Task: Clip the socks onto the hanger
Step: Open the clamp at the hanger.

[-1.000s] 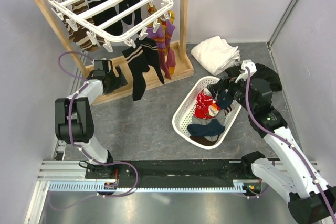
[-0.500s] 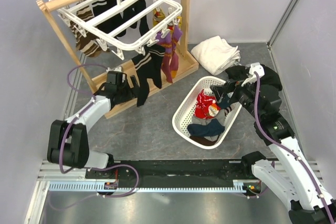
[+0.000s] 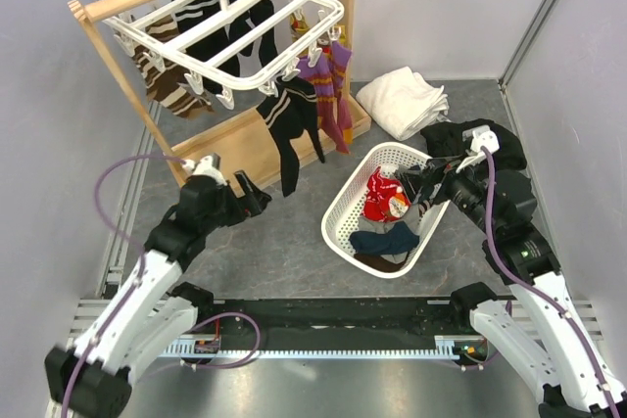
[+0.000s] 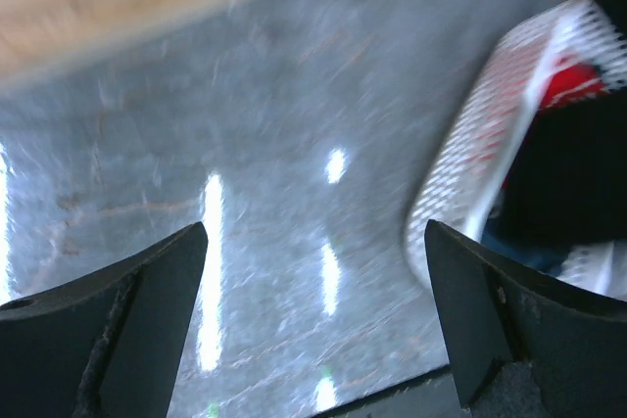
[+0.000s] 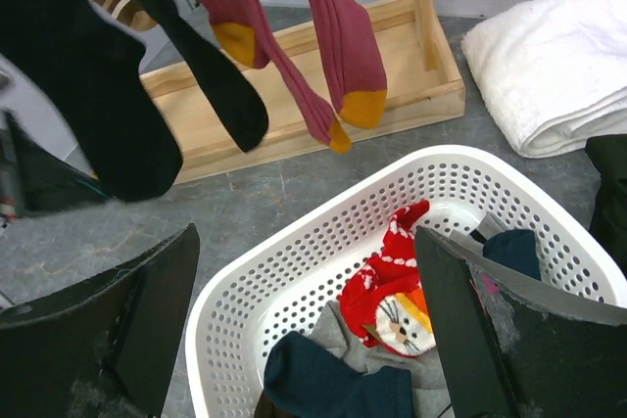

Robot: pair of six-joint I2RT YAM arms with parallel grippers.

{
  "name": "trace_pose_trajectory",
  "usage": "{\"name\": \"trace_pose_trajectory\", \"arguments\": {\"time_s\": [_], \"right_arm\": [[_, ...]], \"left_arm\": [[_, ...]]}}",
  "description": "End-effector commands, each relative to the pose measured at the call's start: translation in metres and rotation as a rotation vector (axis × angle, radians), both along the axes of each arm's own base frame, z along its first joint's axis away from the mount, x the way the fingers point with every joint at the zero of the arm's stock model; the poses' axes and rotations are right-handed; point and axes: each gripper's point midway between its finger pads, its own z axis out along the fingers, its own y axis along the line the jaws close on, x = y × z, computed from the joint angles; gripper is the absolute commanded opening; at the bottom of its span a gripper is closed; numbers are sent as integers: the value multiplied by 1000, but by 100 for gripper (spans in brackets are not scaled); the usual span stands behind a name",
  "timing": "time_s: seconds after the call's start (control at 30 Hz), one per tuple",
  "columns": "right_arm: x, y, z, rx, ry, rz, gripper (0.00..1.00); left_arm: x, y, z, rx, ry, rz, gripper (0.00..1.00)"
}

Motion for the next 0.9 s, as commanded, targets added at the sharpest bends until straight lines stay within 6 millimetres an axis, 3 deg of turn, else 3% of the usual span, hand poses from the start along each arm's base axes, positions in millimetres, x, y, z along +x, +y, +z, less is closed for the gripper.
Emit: {"name": "trace_pose_trajectory", "arguments": {"time_s": [0.0,0.23,0.33,0.5,0.7,0.87], "right_arm": [[-11,4,14,-16,-57,54,98],[-17,7,12,-35,-68,93,98],[-20,11,15,-32,-74,122,98],[-28,27,26,-44,-102,240,98],[-34,59,55,50,-150,435,98],[-18,85,79,64,-202,483,98]], "left_arm": [[-2,24,77,21,-291,52,98],[-18,38,202,123,-742,-38,98],[-19,42,242,138,-835,-25,98],[-20,35,287,139,-930,-69,97],[-18,32,313,138,-964,-84,94],[-12,32,331,165,-988,-80,92]]}}
